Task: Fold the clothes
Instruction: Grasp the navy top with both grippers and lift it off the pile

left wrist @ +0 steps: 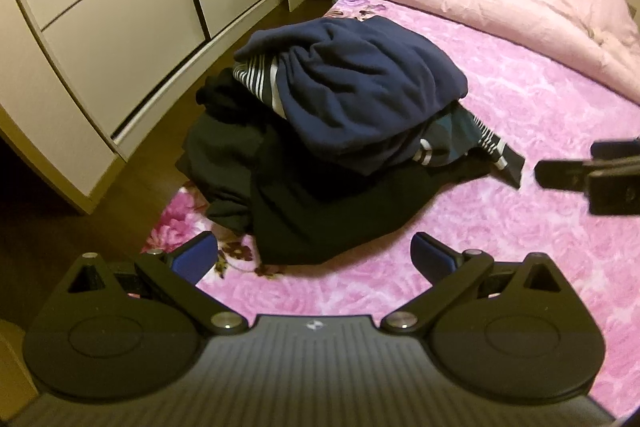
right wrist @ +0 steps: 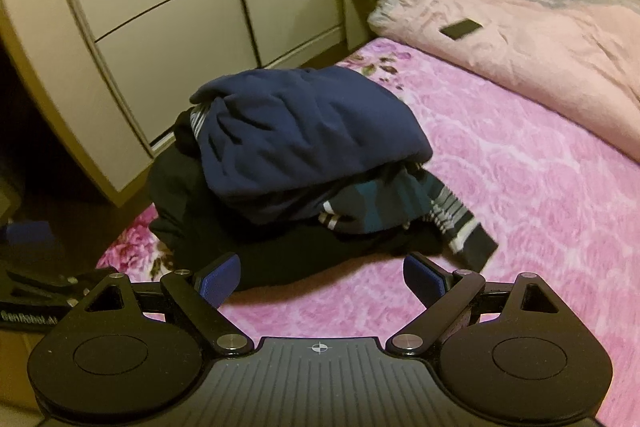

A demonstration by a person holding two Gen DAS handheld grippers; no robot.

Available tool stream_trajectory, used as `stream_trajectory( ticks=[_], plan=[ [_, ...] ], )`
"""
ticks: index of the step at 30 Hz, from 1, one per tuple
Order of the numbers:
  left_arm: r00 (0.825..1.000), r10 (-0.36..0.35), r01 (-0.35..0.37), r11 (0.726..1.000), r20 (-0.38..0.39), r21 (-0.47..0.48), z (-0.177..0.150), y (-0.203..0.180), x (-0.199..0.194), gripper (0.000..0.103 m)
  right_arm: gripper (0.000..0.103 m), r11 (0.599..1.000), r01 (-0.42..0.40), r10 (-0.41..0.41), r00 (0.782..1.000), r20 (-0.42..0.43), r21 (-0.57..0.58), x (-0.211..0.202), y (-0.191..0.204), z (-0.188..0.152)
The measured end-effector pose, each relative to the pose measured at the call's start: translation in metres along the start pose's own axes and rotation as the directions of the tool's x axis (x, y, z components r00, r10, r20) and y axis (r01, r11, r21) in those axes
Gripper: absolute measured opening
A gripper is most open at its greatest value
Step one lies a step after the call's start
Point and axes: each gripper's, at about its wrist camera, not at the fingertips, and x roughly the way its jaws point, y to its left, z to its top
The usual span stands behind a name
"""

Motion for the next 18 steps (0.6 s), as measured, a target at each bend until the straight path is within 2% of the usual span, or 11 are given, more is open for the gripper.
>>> stream_trajectory(
  ticks=[4,9,11,14,18],
  plan=[
    [0.999,0.019,-0.021,0.999,0.03,0.044,0.003,-0.002,0.0,0.101,0.091,0.998,-0.014,0.015,1.0,0.013,-0.062,0.013,-0.003,0.01],
    [0.995,0.049,-0.064,0.98,0.081,0.189,0.013,-0.002,0.006,0.101,0.091,0.995,-0.012,0.014,1.0,0.019,-0.096,0.046,-0.001,0.034],
    [0.995,0.053,-0.073,0.966,0.087,0.25,0.021,0.004,0.015,0.101,0.091,0.994,-0.011,0.014,1.0,0.021,-0.109,0.059,0.0,0.043],
    [0.995,0.019,-0.053,0.937,0.101,0.345,0.045,0.019,0.038,0.095,0.091,0.992,-0.01,0.013,1.0,0.024,-0.129,0.079,0.001,0.058],
    [0.991,-0.034,-0.03,0.883,0.127,0.468,0.079,0.037,0.08,0.095,0.091,0.988,-0.008,0.013,1.0,0.029,-0.156,0.105,0.003,0.077]
  ],
)
